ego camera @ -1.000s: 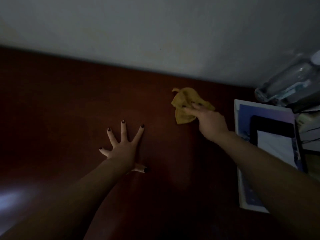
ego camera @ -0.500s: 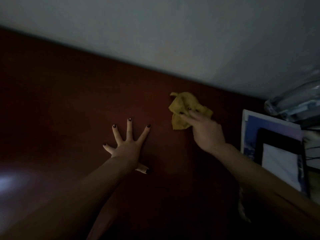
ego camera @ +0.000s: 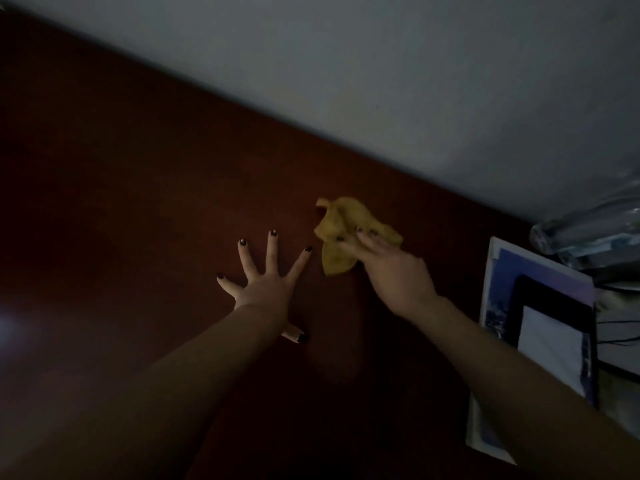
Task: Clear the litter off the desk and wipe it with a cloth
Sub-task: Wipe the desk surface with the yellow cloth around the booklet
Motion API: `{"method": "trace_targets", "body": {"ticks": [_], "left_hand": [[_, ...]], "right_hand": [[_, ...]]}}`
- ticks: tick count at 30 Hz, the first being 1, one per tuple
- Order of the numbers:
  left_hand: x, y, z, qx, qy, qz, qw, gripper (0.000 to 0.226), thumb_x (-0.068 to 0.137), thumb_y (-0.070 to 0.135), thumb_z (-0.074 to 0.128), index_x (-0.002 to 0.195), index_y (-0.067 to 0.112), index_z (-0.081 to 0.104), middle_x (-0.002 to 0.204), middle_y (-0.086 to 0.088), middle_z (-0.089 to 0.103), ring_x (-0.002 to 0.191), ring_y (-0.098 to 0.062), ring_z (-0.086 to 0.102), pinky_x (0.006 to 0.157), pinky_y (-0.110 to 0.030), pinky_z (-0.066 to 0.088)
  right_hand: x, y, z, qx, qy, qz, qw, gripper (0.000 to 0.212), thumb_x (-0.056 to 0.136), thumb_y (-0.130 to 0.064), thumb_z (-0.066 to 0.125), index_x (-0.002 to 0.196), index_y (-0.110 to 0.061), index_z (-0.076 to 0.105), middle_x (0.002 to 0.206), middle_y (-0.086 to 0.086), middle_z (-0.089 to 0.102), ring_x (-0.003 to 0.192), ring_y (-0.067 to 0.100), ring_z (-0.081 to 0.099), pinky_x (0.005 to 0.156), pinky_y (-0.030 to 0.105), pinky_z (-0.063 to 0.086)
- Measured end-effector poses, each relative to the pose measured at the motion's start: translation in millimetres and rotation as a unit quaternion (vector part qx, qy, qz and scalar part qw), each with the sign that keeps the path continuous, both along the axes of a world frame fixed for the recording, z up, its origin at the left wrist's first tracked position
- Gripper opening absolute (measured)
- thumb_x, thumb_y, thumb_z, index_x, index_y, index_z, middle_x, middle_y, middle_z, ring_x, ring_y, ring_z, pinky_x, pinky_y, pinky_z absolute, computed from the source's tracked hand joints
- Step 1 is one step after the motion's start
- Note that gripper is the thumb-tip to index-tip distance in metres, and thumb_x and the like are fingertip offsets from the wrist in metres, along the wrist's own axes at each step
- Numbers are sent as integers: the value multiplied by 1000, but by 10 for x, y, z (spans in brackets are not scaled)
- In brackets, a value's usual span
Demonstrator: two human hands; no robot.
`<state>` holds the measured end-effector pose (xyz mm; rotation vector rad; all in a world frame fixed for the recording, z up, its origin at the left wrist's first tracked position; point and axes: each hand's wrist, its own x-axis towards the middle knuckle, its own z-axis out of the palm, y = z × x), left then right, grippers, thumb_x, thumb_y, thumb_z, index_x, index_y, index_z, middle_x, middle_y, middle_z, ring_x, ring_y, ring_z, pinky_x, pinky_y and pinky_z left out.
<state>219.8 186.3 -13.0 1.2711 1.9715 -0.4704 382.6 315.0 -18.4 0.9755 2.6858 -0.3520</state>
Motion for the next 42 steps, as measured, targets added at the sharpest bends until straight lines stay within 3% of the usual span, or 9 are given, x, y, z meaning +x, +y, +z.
{"method": "trace_targets", "body": {"ticks": [5, 9, 14, 21, 27, 29, 32, 35, 42], "left_hand": [[4, -5, -45, 7, 4, 7, 1000, 141, 53, 61, 78, 119, 49, -46, 131, -7, -58, 127, -52, -36, 97, -77, 16], [11, -11, -49, 11, 10, 3, 1000, 142, 52, 62, 78, 117, 50, -48, 128, -7, -60, 126, -53, -37, 96, -77, 19], [11, 10, 39, -3, -6, 12, 1000, 141, 53, 58, 81, 120, 53, -44, 131, -5, -58, 127, -51, -38, 96, -77, 17], [25, 20, 157, -2, -24, 6, 1000, 136, 57, 54, 81, 132, 53, -33, 137, -3, -54, 128, -49, -38, 98, -78, 15], [24, 17, 191, 3, -23, 3, 1000, 137, 56, 55, 82, 133, 53, -32, 138, -3, -53, 130, -49, -36, 98, -77, 17], [8, 17, 173, 6, -25, 5, 1000, 137, 55, 55, 82, 132, 53, -32, 138, -3, -53, 130, -49, -36, 98, -78, 16], [-13, 8, 123, 11, -24, 5, 1000, 138, 54, 57, 81, 130, 54, -34, 138, -3, -53, 129, -49, -36, 98, -78, 16], [-20, 9, 83, 10, -22, 7, 1000, 139, 54, 58, 81, 125, 54, -38, 135, -2, -55, 128, -49, -38, 96, -78, 17], [-3, 30, 29, -14, -12, 14, 1000, 140, 55, 57, 80, 124, 53, -41, 131, -4, -59, 127, -51, -38, 97, -78, 15]], "right_hand": [[-606, 822, 5, -11, 32, -56, 998, 51, 100, -16, 27, 144, -42, 27, 157, -5, 19, 143, 15, 17, 110, 47, 30], [-899, 1040, -42, 11, 16, -99, 995, 51, 101, -18, 25, 146, -41, 21, 158, -6, 11, 145, 16, 11, 108, 51, 28], [-732, 754, -83, -1, 78, -87, 993, 56, 97, -3, 31, 146, -30, 29, 157, 4, 18, 144, 22, 17, 112, 35, 21], [-38, -276, -53, -10, 100, -19, 995, 53, 97, -5, 34, 142, -31, 38, 154, 3, 28, 142, 22, 23, 113, 32, 17], [771, -979, 46, -11, 106, 113, 988, 47, 82, -7, 54, 123, -30, 61, 132, 1, 58, 121, 23, 55, 96, 41, 46], [848, -913, 52, -12, 98, 141, 985, 57, 76, -2, 64, 125, -32, 59, 134, 0, 56, 122, 21, 54, 94, 42, 48], [728, -666, 27, -41, 64, 121, 990, 54, 90, -9, 37, 136, -37, 46, 148, -2, 39, 135, 18, 39, 107, 46, 32], [467, -225, -32, -33, 46, 47, 997, 54, 98, -10, 32, 142, -41, 31, 156, -4, 21, 143, 16, 21, 114, 39, 16], [-369, 887, -28, 19, 46, -83, 995, 58, 96, -8, 29, 143, -41, 29, 157, -2, 20, 140, 23, 27, 107, 41, 32]]}}
